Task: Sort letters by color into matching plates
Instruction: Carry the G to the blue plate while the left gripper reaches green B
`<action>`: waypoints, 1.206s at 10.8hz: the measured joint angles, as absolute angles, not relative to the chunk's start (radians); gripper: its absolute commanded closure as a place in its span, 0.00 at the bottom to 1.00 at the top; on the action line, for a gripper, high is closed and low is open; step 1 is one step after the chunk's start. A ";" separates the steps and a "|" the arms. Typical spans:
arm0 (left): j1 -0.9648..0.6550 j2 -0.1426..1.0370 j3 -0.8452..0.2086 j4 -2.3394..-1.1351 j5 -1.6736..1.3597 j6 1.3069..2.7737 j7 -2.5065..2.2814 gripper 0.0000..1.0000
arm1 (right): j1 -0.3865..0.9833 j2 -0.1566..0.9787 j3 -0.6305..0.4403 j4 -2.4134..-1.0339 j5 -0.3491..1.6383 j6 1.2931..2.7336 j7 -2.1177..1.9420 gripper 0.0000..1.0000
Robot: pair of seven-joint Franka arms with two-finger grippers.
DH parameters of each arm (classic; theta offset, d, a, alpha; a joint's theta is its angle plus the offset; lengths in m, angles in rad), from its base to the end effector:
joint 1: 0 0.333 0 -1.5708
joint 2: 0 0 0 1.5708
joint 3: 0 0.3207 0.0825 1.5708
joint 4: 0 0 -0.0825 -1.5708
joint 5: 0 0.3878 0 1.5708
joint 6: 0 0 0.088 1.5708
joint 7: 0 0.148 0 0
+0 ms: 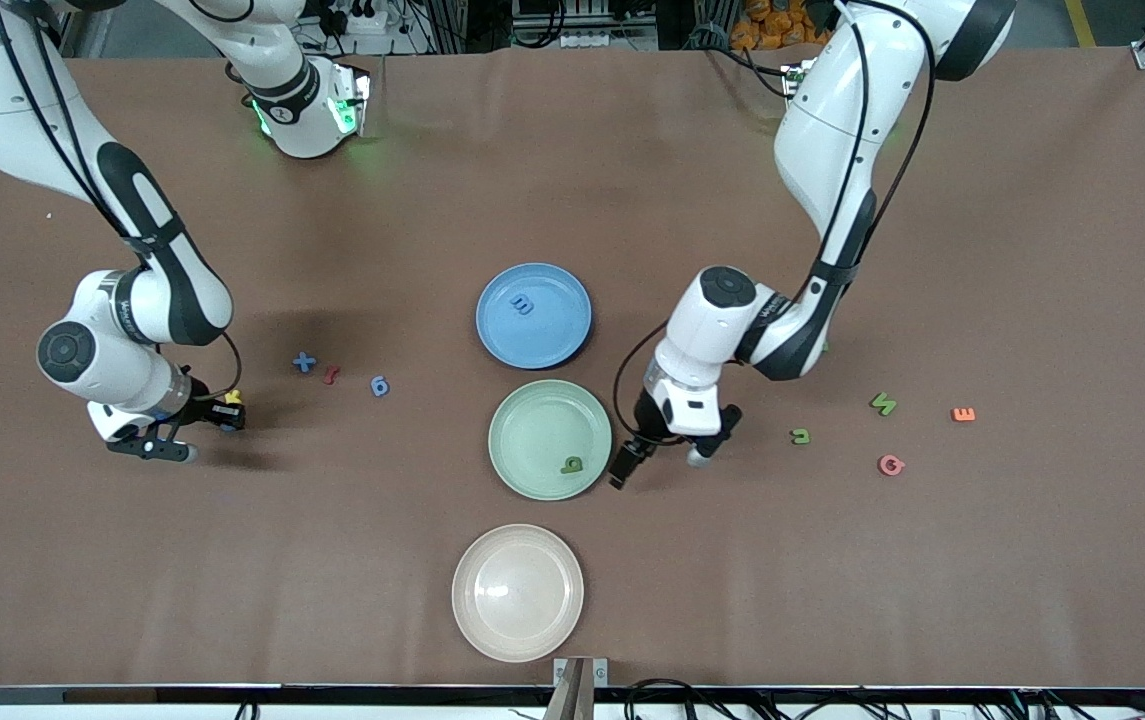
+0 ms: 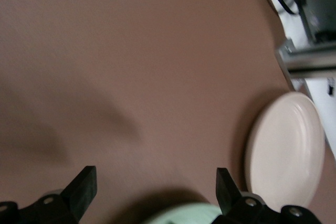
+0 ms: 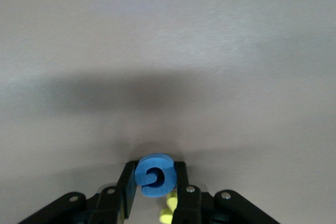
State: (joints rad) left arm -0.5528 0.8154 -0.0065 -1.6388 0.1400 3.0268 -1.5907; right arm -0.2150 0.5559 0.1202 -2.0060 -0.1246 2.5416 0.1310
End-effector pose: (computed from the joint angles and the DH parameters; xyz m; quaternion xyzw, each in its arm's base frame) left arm 0.6339 -0.4075 0.1683 0.8635 0.4174 0.1564 0.2359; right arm 0.6039 -0.0571 0.1352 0.9975 -0.0699 -0.0068 0.0032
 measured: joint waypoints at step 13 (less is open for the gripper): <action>-0.173 0.538 -0.099 -1.813 0.142 2.382 -0.989 0.00 | 0.155 0.463 0.206 -1.997 0.122 2.333 0.690 0.97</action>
